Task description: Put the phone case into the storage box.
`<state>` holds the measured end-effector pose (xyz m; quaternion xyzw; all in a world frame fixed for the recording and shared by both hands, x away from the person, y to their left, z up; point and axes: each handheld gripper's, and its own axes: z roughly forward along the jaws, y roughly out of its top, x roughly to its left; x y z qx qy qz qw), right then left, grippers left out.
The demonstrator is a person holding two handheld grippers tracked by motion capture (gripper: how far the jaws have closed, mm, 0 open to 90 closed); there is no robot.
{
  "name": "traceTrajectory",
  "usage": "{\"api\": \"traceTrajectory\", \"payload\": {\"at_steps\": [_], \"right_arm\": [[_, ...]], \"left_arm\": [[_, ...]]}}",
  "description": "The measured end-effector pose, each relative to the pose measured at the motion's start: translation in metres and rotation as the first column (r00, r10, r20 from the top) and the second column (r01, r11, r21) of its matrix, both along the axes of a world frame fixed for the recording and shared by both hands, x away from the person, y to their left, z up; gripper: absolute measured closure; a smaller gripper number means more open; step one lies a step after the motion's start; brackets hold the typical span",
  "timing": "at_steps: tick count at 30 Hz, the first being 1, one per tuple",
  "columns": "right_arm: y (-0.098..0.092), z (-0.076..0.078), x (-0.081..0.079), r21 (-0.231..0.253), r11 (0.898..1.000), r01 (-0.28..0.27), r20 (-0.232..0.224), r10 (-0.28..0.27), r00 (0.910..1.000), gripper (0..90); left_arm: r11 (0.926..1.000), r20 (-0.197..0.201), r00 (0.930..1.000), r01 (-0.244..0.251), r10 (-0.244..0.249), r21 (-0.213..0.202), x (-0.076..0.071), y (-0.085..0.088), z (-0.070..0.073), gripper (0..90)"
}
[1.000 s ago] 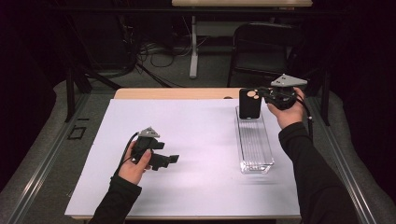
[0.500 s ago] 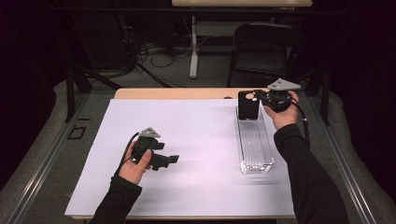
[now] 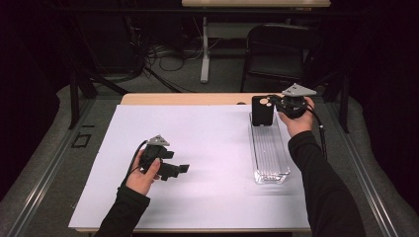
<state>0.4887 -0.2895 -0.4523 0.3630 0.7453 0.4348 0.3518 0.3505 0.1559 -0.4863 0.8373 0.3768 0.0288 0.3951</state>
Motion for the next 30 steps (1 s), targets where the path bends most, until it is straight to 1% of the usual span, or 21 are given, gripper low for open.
{"api": "traceTrajectory", "payload": {"at_steps": [4, 6, 10, 15, 30], "right_arm": [[-0.001, -0.001, 0.001, 0.006, 1.000, -0.001, 0.003, 0.001, 1.0000, 84.1], [-0.001, -0.003, 0.001, 0.018, 1.000, -0.002, -0.001, 0.002, 1.0000, 84.1], [0.000, -0.005, 0.002, 0.028, 1.000, -0.006, 0.006, 0.005, 1.0000, 84.1], [-0.001, -0.004, 0.002, 0.015, 1.000, -0.013, 0.005, 0.013, 0.9999, 83.9], [-0.015, -0.008, 0.006, -0.013, 1.000, 0.001, -0.007, -0.001, 1.0000, 81.2]], "left_arm": [[1.0000, -0.003, 1.0000, -0.004, 0.004, 0.000, 0.000, -0.001, -0.001, 16.3], [1.0000, -0.003, 1.0000, -0.004, 0.004, 0.000, 0.000, -0.001, -0.001, 16.3], [1.0000, -0.001, 1.0000, -0.003, 0.003, 0.001, 0.000, 0.000, -0.001, 16.3], [1.0000, 0.001, 1.0000, -0.001, 0.001, 0.002, -0.001, -0.001, -0.001, 16.3], [0.9999, -0.006, 1.0000, 0.007, -0.006, 0.010, 0.000, -0.004, -0.003, 16.3]]}}
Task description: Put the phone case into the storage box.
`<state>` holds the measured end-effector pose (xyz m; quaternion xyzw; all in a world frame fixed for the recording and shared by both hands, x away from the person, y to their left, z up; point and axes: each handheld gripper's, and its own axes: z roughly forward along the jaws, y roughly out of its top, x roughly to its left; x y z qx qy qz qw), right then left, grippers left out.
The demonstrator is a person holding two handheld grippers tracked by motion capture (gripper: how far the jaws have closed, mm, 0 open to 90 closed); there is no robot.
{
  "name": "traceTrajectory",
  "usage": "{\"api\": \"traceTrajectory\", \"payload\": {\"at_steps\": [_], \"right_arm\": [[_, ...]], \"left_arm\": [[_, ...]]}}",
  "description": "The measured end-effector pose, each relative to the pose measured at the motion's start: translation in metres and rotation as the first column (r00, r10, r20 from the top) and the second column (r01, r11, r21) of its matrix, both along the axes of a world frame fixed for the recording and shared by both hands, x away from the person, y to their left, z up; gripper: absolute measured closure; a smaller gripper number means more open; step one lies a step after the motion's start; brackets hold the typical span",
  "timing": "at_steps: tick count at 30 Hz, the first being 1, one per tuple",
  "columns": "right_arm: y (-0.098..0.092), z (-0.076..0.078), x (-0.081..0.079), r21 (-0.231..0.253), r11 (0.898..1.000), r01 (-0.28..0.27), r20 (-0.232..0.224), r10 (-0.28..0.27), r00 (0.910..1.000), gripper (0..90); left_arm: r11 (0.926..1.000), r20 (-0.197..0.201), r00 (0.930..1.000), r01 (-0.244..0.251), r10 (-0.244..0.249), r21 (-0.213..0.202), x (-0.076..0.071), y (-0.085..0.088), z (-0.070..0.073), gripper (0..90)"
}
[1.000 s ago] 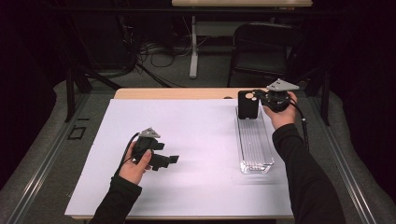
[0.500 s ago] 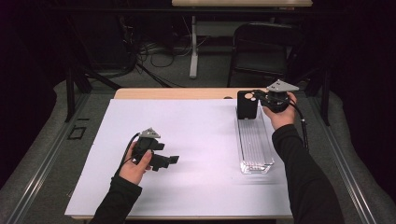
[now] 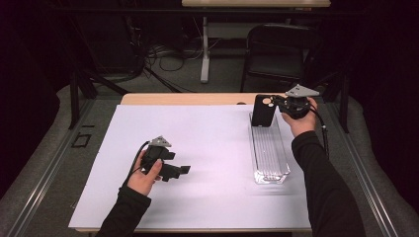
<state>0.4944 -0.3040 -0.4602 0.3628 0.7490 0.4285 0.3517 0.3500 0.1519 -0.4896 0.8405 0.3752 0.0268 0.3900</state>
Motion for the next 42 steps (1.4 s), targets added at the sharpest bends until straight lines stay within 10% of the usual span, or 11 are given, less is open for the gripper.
{"api": "traceTrajectory", "payload": {"at_steps": [27, 42], "right_arm": [[0.001, -0.004, -0.003, 0.015, 0.998, 0.054, -0.034, -0.053, 0.9980, 51.0], [0.006, 0.014, -0.033, 0.038, 0.999, 0.029, -0.091, -0.025, 0.9955, 48.0]], "left_arm": [[1.0000, 0.003, 1.0000, -0.001, 0.001, -0.002, -0.001, 0.001, 0.001, 16.3], [0.9999, 0.010, 0.9999, -0.007, 0.007, -0.008, -0.001, 0.003, 0.002, 16.3]]}}
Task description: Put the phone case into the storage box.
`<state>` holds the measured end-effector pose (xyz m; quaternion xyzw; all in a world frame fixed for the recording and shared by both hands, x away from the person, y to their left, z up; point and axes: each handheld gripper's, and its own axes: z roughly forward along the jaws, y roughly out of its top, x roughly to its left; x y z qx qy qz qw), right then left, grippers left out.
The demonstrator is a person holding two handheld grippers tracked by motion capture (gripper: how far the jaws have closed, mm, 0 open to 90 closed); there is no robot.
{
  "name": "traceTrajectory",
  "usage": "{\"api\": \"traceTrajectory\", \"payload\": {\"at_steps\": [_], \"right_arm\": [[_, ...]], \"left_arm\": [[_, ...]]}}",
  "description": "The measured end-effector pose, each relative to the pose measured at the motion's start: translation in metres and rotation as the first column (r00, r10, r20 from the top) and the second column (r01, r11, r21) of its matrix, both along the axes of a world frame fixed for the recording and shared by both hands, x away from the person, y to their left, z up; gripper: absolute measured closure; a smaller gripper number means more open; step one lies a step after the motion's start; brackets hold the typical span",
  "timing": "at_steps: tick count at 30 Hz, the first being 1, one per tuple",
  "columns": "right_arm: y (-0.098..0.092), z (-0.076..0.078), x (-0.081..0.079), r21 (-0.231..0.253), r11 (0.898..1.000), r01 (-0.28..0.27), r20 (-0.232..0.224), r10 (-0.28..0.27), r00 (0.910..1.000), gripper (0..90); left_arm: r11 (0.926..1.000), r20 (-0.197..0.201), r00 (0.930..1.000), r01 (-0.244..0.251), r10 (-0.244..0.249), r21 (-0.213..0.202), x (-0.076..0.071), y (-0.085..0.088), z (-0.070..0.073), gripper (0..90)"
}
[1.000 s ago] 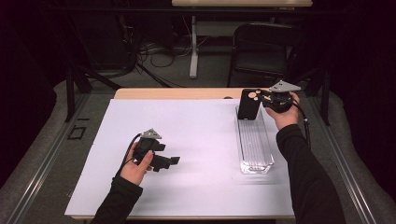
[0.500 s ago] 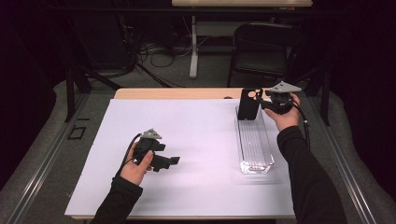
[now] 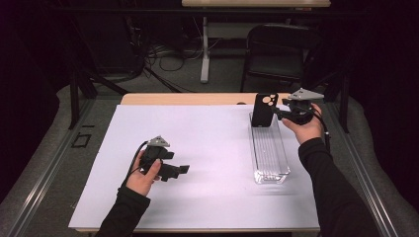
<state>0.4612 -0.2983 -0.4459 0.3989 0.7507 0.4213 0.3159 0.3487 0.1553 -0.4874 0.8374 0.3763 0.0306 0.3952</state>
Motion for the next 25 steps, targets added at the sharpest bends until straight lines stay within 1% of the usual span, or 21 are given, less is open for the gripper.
{"api": "traceTrajectory", "payload": {"at_steps": [1, 3, 4, 6, 7, 10, 12, 14, 16, 18, 19, 20, 23, 25], "right_arm": [[0.001, 0.001, -0.003, 0.007, 1.000, -0.003, -0.009, 0.003, 1.0000, 48.0], [0.003, 0.003, -0.009, 0.013, 1.000, 0.001, -0.013, -0.001, 0.9999, 48.0], [0.004, 0.003, -0.012, 0.015, 1.000, -0.007, -0.022, 0.007, 0.9997, 48.0], [0.007, 0.005, -0.017, -0.009, 1.000, -0.015, -0.030, 0.015, 0.9994, 47.5], [0.009, 0.006, -0.019, -0.009, 1.000, -0.024, -0.028, 0.023, 0.9993, 47.3], [0.013, 0.008, -0.027, -0.001, 1.000, -0.017, -0.064, 0.017, 0.9978, 46.7], [0.015, 0.008, -0.032, 0.030, 0.999, -0.011, -0.093, 0.014, 0.9956, 42.5], [0.018, 0.008, -0.037, 0.066, 0.998, -0.007, -0.110, 0.015, 0.9938, 36.5], [0.022, 0.008, -0.043, 0.069, 0.998, -0.009, -0.116, 0.017, 0.9931, 28.3], [0.028, 0.006, -0.049, 0.048, 0.999, -0.016, -0.132, 0.022, 0.9910, 17.0], [0.031, 0.005, -0.053, 0.031, 0.999, -0.021, -0.131, 0.025, 0.9910, 15.3], [0.034, 0.004, -0.058, 0.026, 0.999, -0.025, -0.128, 0.028, 0.9913, 15.2], [0.042, 0.001, -0.073, 0.064, 0.997, -0.038, -0.120, 0.046, 0.9917, 14.3], [0.048, 0.000, -0.086, 0.091, 0.994, -0.068, -0.111, 0.078, 0.9907, 10.4]], "left_arm": [[1.0000, 0.000, 1.0000, -0.001, 0.001, -0.001, 0.000, 0.000, 0.000, 16.3], [1.0000, 0.001, 1.0000, -0.004, 0.004, -0.002, 0.000, 0.000, 0.001, 16.3], [1.0000, 0.003, 1.0000, -0.004, 0.004, -0.002, 0.000, 0.000, 0.001, 16.3], [1.0000, 0.005, 1.0000, -0.004, 0.004, -0.004, 0.000, 0.000, 0.001, 16.3], [1.0000, 0.008, 1.0000, -0.002, 0.002, -0.004, 0.000, 0.000, 0.002, 16.3], [1.0000, 0.007, 1.0000, -0.001, 0.001, -0.006, 0.000, 0.000, 0.002, 16.3], [1.0000, 0.009, 1.0000, -0.003, 0.003, -0.007, 0.000, 0.001, 0.002, 16.3], [1.0000, 0.008, 1.0000, 0.000, 0.000, -0.008, 0.000, 0.002, 0.003, 16.3], [0.9999, 0.011, 0.9999, -0.005, 0.005, -0.014, 0.000, 0.002, 0.003, 16.3], [0.9998, 0.012, 0.9999, -0.010, 0.011, -0.017, 0.000, 0.003, 0.003, 16.3], [0.9998, 0.014, 0.9999, -0.010, 0.010, -0.018, 0.000, 0.004, 0.003, 16.3], [0.9998, 0.015, 0.9999, -0.008, 0.009, -0.018, 0.000, 0.004, 0.003, 16.3], [0.9997, 0.016, 0.9998, -0.014, 0.014, -0.022, 0.000, 0.006, 0.004, 16.3], [0.9998, 0.017, 0.9998, -0.010, 0.010, -0.018, 0.000, 0.007, 0.005, 16.3]]}}
